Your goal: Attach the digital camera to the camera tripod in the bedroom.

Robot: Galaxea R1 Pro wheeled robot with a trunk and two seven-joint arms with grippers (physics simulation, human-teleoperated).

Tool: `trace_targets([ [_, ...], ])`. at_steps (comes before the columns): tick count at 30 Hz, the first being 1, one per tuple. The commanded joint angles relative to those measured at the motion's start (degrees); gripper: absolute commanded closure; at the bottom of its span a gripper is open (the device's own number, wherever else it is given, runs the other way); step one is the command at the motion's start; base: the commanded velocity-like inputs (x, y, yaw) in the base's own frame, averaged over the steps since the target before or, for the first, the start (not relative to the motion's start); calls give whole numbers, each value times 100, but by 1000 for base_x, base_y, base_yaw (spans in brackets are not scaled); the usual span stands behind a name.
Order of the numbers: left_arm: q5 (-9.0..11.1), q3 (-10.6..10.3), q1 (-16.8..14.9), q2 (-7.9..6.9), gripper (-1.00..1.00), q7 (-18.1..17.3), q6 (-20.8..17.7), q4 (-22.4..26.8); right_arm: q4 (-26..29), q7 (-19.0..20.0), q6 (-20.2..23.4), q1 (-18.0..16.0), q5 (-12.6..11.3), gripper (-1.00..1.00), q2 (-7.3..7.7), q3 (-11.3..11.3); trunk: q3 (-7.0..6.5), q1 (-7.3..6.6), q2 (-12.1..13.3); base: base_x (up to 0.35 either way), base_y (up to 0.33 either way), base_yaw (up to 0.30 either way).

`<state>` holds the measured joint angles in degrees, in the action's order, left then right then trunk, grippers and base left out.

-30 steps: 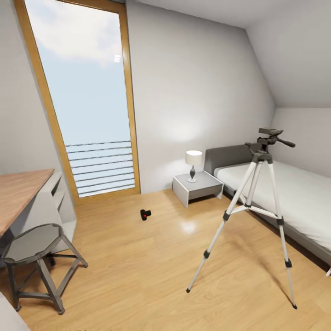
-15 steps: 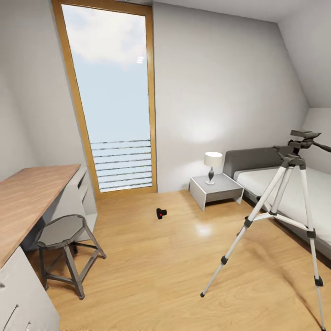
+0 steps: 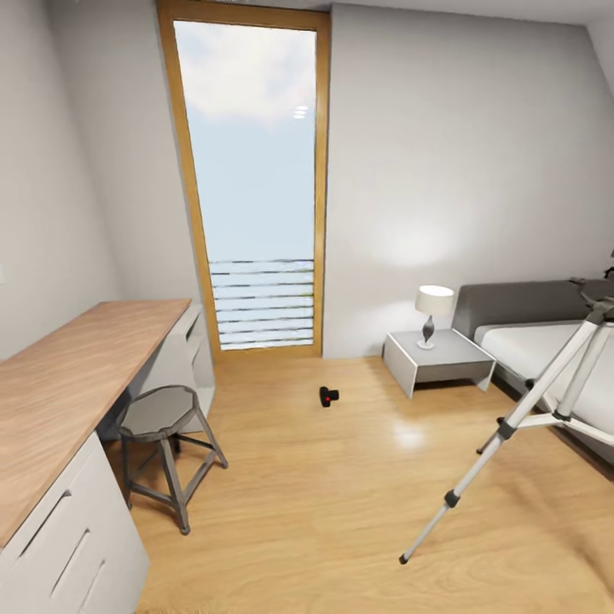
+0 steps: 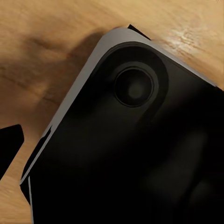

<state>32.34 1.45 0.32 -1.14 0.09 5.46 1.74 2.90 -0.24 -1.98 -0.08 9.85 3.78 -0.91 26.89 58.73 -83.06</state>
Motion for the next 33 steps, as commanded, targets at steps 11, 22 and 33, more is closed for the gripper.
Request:
trace_targets([
  [11,-27,-3,3,14,-100,34,-38,2,0,-2,-14,-1,19,-100,0,2,5,0,-2,81,0,210],
  [22,-253,-6,3,17,-100,35,-69,2,0,-6,-13,-1,17,-100,3,3,6,0,-2,307,0,15],
  [33,-355,3,3,17,-100,35,-71,2,0,-4,-13,-1,17,-100,15,7,6,0,-2,321,0,1],
])
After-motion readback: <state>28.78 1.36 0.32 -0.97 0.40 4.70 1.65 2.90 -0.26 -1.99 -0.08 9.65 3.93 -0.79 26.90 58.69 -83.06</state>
